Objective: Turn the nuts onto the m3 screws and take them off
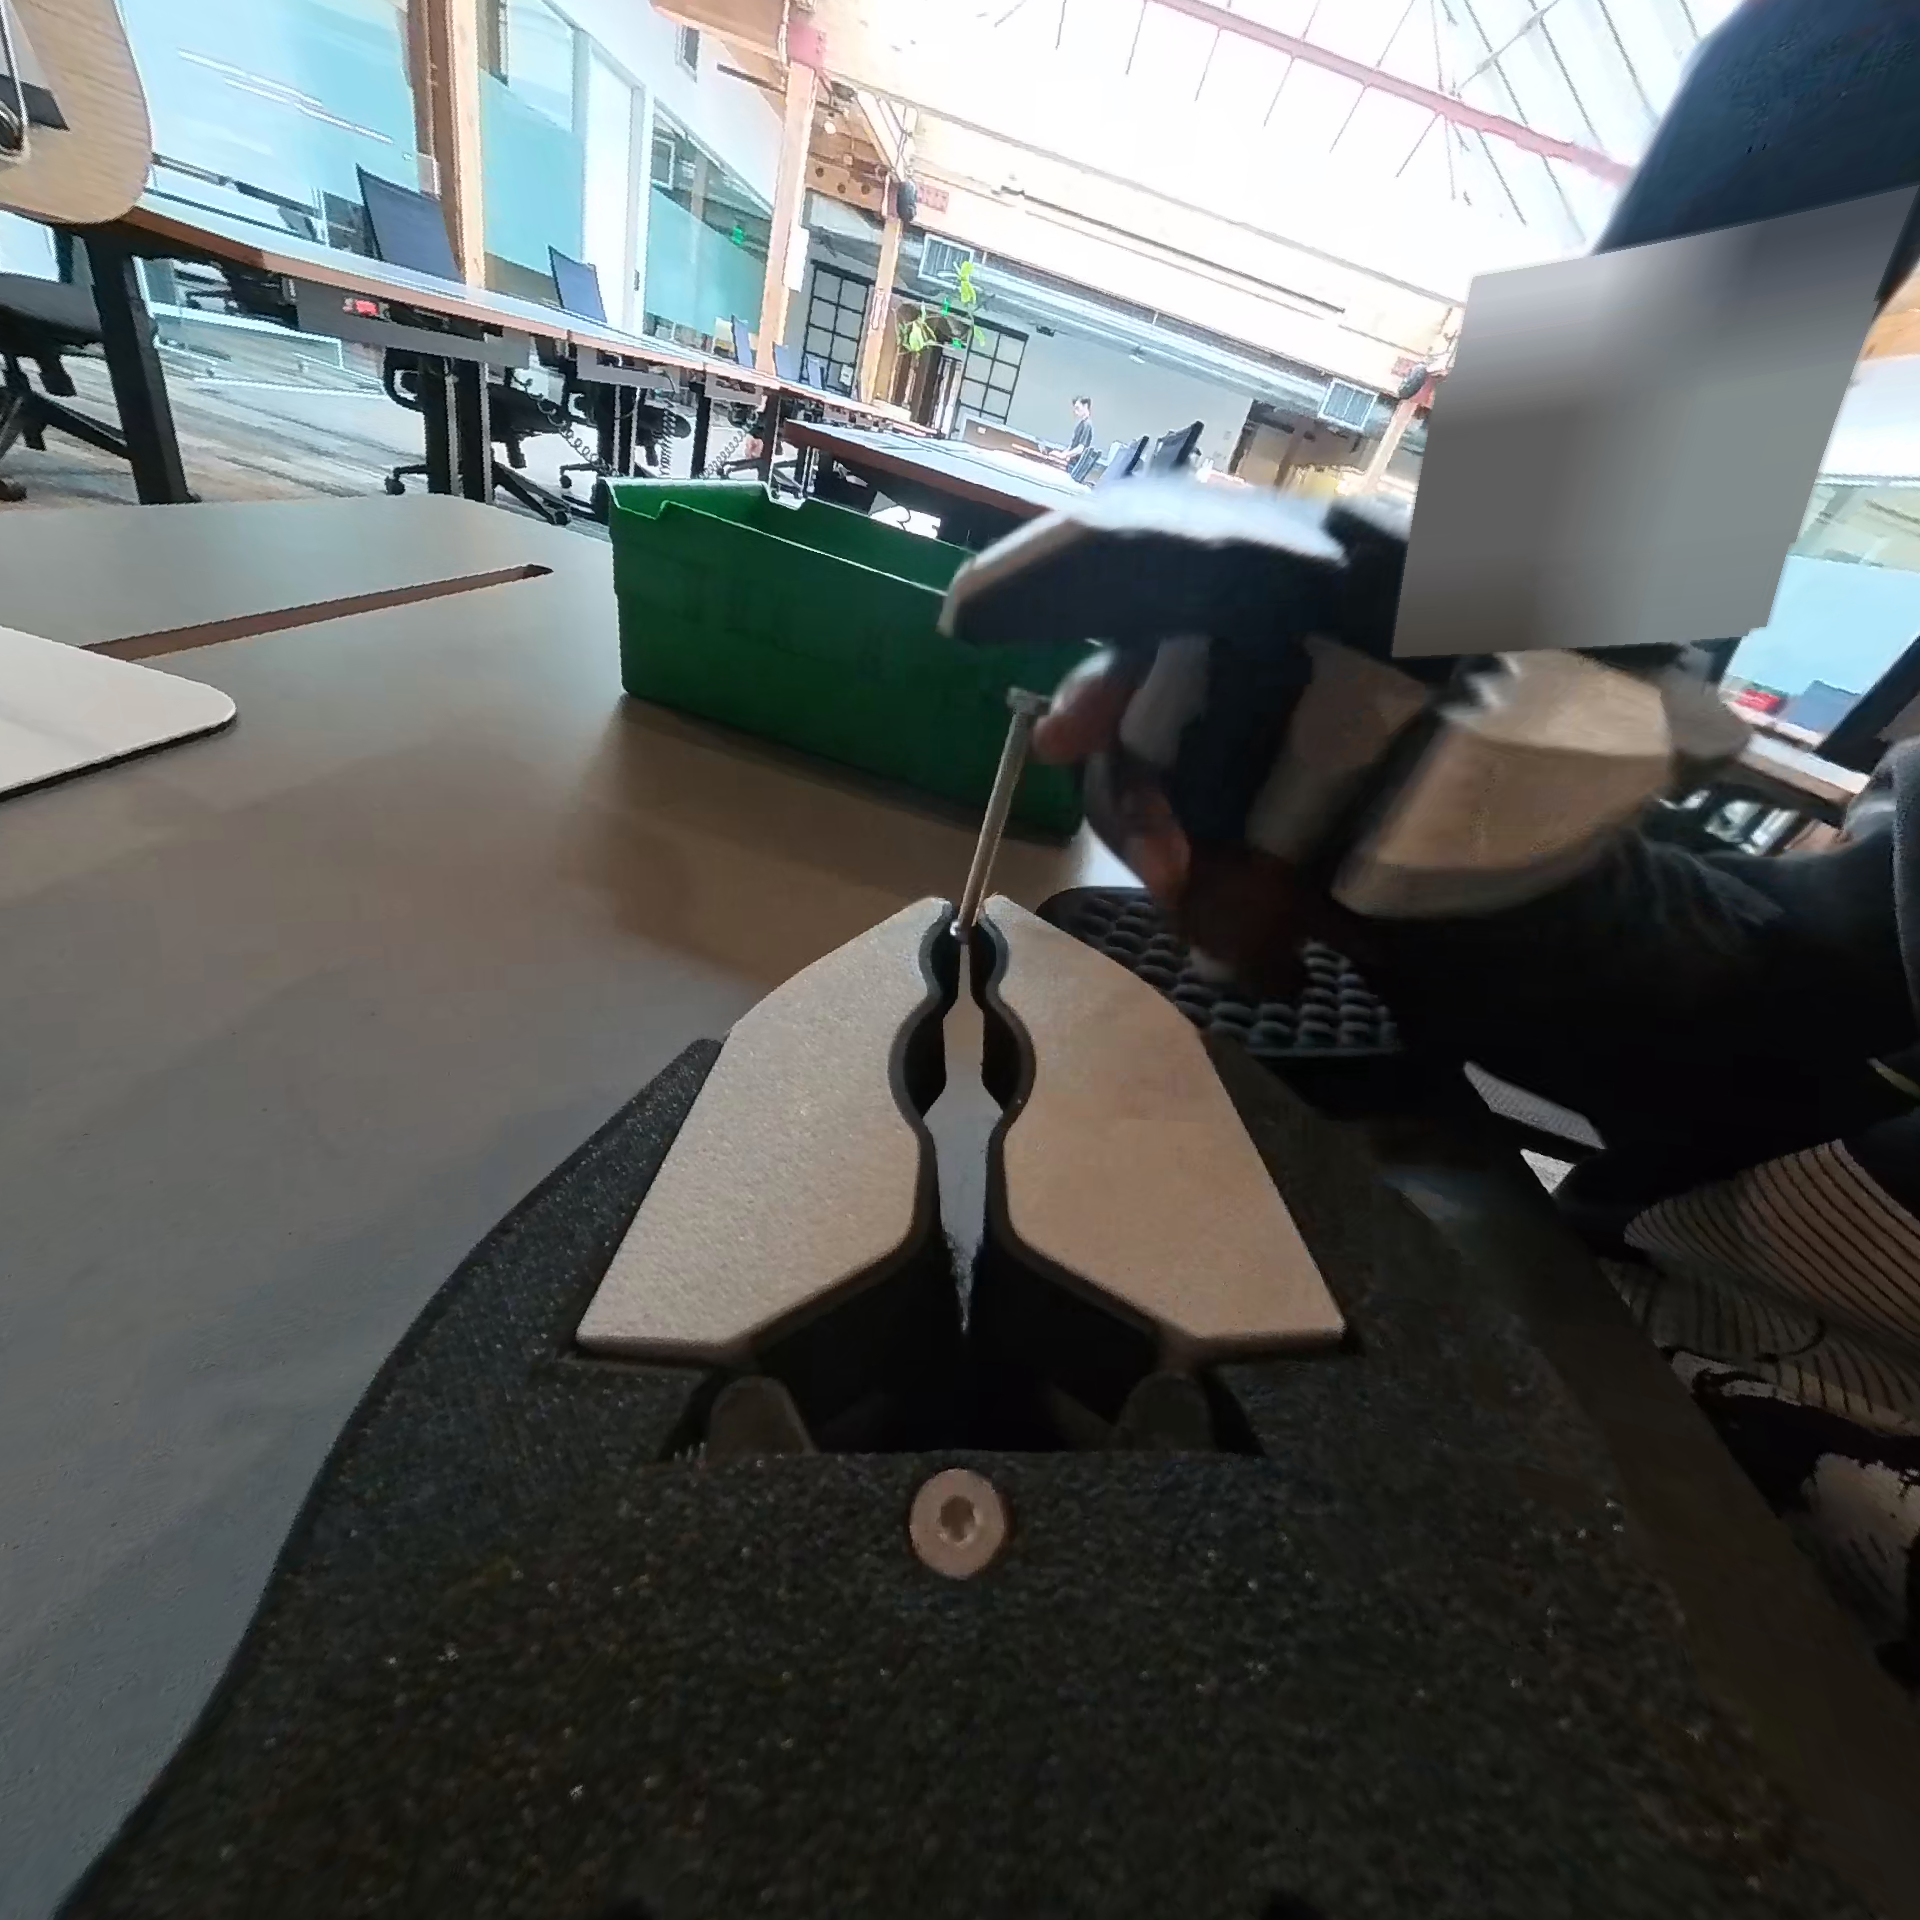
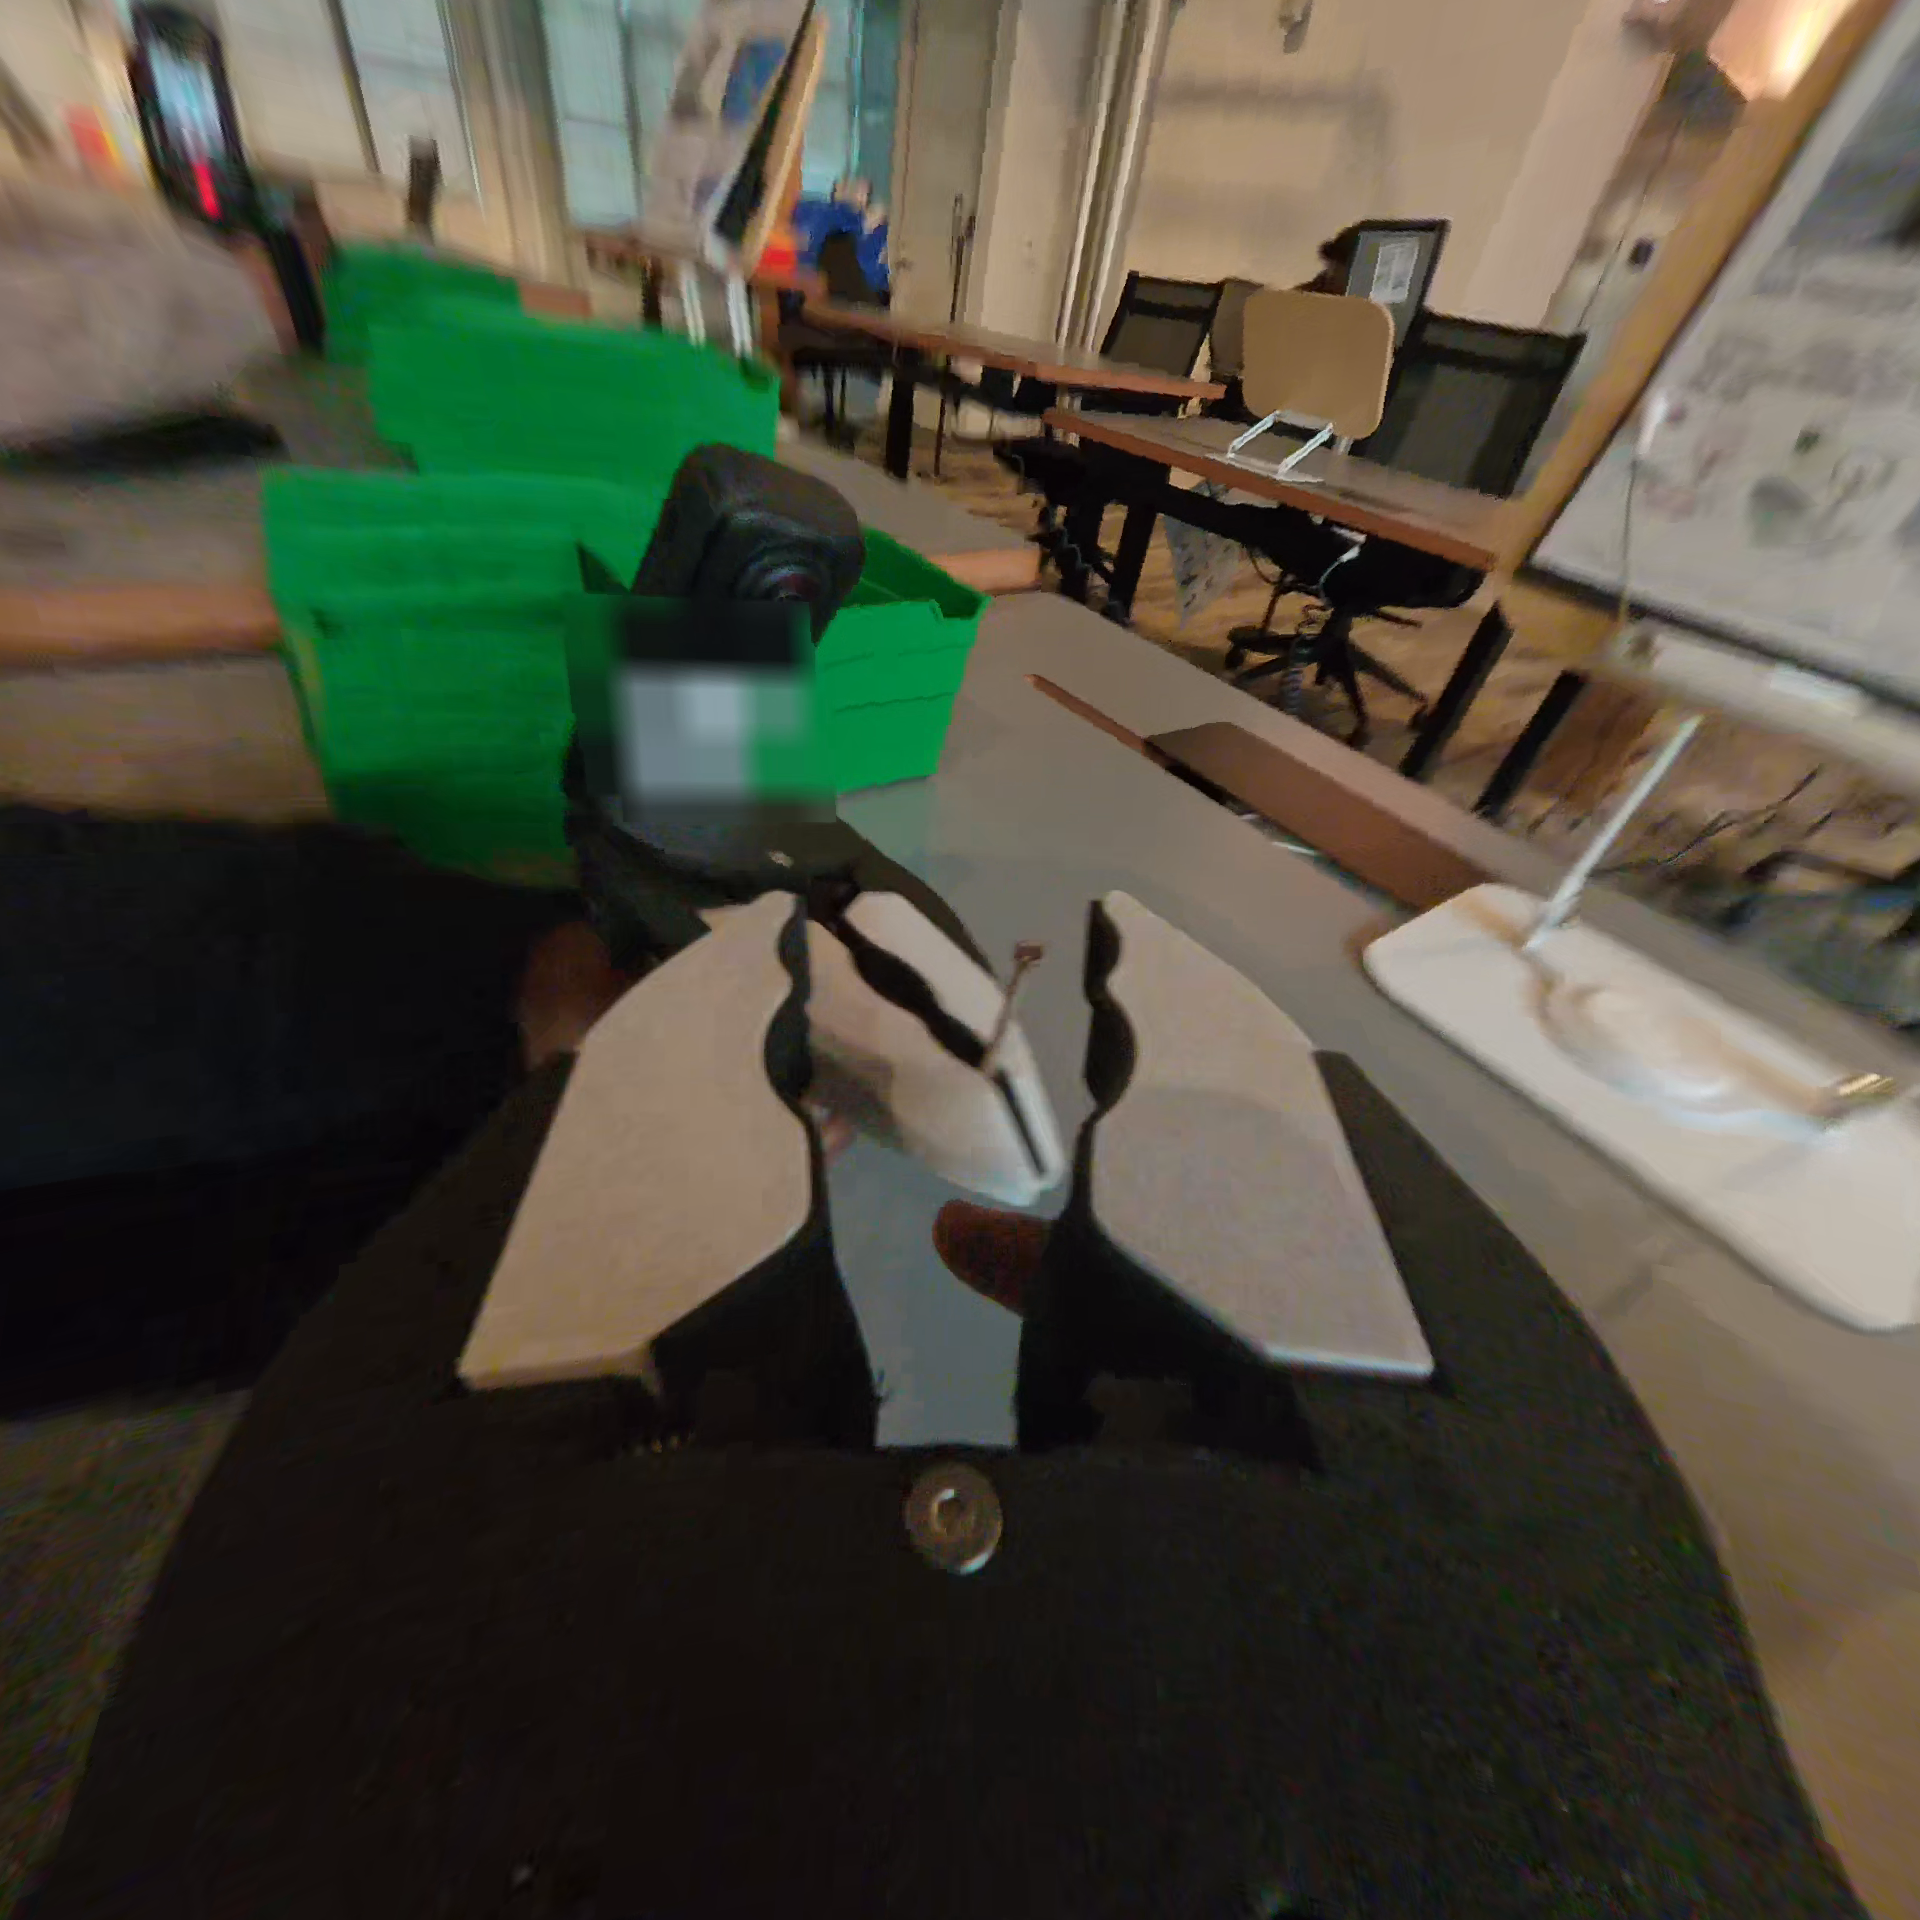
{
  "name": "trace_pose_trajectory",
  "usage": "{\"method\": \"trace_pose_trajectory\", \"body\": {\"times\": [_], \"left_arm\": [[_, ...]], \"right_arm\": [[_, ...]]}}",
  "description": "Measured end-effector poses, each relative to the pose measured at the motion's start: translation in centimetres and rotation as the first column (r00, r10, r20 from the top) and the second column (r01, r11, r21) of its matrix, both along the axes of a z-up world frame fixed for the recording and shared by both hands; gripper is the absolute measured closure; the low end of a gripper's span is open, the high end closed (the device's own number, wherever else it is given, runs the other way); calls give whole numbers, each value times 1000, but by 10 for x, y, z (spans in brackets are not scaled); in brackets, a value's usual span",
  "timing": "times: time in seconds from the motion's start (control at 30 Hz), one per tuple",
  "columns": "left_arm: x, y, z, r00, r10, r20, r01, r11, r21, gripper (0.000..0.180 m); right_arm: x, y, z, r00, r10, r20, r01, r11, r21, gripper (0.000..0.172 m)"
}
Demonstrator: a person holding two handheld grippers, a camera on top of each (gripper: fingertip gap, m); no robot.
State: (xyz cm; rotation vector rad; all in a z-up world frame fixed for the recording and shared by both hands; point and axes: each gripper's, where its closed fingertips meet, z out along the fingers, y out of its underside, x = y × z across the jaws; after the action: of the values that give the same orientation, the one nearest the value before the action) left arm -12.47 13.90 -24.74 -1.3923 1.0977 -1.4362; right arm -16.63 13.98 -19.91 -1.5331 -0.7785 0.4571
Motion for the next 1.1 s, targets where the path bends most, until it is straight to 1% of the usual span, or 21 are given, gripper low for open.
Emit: {"method": "trace_pose_trajectory", "body": {"times": [0.03, 0.07, 0.1, 0.17, 0.2, 0.27, 0.33, 0.4, 0.47, 0.53, 0.63, 0.87, 1.1], "left_arm": [[0, -1, 0, 1000, -4, -5, 4, 1000, 5, 180], [1, -2, -1, 1000, -8, -12, 8, 1000, 11, 180], [1, -4, -2, 1000, -15, -19, 15, 1000, 19, 180], [3, -7, -3, 999, -34, -32, 35, 999, 34, 180], [3, -10, -4, 998, -47, -38, 48, 998, 41, 180], [4, -16, -5, 996, -78, -49, 81, 995, 53, 180], [5, -21, -6, 992, -110, -61, 114, 992, 59, 180], [5, -22, -7, 990, -124, -65, 128, 990, 57, 180], [5, -21, -6, 990, -125, -61, 128, 990, 49, 180], [5, -21, -6, 990, -126, -60, 129, 991, 46, 180], [5, -22, -7, 989, -130, -64, 133, 990, 51, 180], [6, -23, -7, 989, -134, -68, 138, 989, 56, 180], [6, -26, -8, 986, -146, -75, 151, 986, 72, 180]], "right_arm": [[4, 1, 2, 992, 25, 123, -29, 999, 23, 131], [7, 0, 2, 962, 82, 259, -87, 996, 5, 136], [10, -4, 3, 909, 159, 385, -156, 987, -41, 135], [20, -8, 9, 760, 294, 580, -271, 954, -128, 136], [23, -10, 12, 675, 350, 649, -318, 932, -172, 140], [29, -17, 11, 504, 484, 715, -388, 867, -314, 149], [30, -26, 6, 359, 590, 723, -434, 791, -430, 154], [29, -26, 2, 264, 622, 737, -436, 758, -484, 154], [25, -24, 0, 221, 632, 743, -448, 742, -499, 156], [21, -26, -3, 200, 656, 728, -459, 719, -522, 159], [22, -20, -11, 159, 650, 743, -444, 719, -534, 160], [20, -17, -13, 134, 653, 746, -451, 710, -541, 164], [22, -22, -16, 87, 682, 727, -452, 677, -581, 167]]}}
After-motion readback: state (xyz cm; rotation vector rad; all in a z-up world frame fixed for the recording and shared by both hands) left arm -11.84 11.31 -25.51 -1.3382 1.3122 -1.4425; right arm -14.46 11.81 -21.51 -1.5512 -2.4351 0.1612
